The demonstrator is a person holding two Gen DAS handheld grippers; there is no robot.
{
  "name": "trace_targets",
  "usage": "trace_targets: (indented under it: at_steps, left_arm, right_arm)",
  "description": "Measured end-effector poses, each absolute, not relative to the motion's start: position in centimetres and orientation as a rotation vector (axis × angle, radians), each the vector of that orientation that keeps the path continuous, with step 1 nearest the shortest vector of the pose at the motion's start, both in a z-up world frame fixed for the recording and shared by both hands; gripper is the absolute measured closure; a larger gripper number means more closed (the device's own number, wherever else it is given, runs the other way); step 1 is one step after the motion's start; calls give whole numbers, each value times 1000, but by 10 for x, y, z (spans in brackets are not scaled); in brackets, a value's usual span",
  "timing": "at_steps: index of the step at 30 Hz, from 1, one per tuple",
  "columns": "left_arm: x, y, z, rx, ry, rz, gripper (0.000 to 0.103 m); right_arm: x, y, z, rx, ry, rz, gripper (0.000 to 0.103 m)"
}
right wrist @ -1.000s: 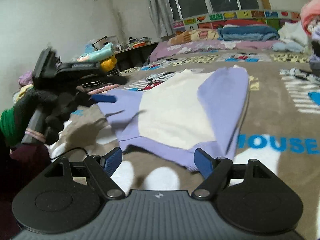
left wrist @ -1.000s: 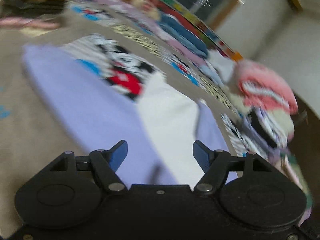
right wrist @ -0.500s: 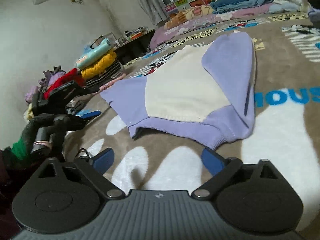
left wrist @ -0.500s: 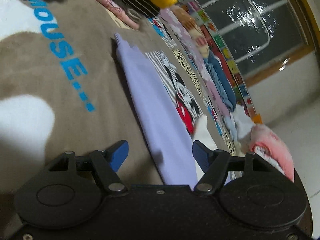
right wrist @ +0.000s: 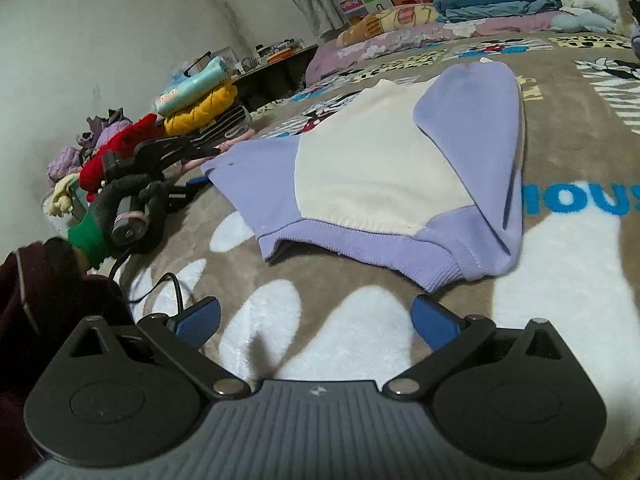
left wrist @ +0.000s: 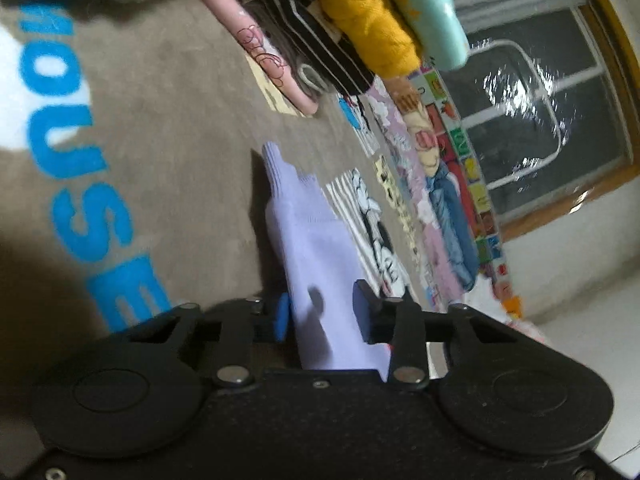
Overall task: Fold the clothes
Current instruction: 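Open the left gripper and withdraw it from the sleeve, then grasp the lavender sleeve cuff with the left gripper and lift it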
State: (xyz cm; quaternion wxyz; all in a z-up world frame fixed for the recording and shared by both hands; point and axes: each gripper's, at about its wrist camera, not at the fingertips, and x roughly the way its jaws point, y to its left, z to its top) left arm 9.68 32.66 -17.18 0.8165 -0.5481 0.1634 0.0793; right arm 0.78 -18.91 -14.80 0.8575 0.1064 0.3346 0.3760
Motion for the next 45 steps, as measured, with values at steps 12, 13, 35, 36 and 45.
trace_targets:
  at_steps: [12,13,35,36,45]
  left_arm:
    - [109,284,-120,-853,261,36,99]
    - [111,275,-113,-805,253,14,99]
    - [80,22,-151,714,302,-427,52]
    - [79,27,-145,665,308,-439,52]
    - [87,99,-95,105,315,-382,44]
  right_arm:
    - [8,-184,-134,218,749,721,12]
    - [7,-187,-131,241,746,711,23]
    - [15,-216,-116,651,716,593,32]
    - [16,-218,-117,674,714,582,32]
    - [63,-194,-127,864,737,532,31]
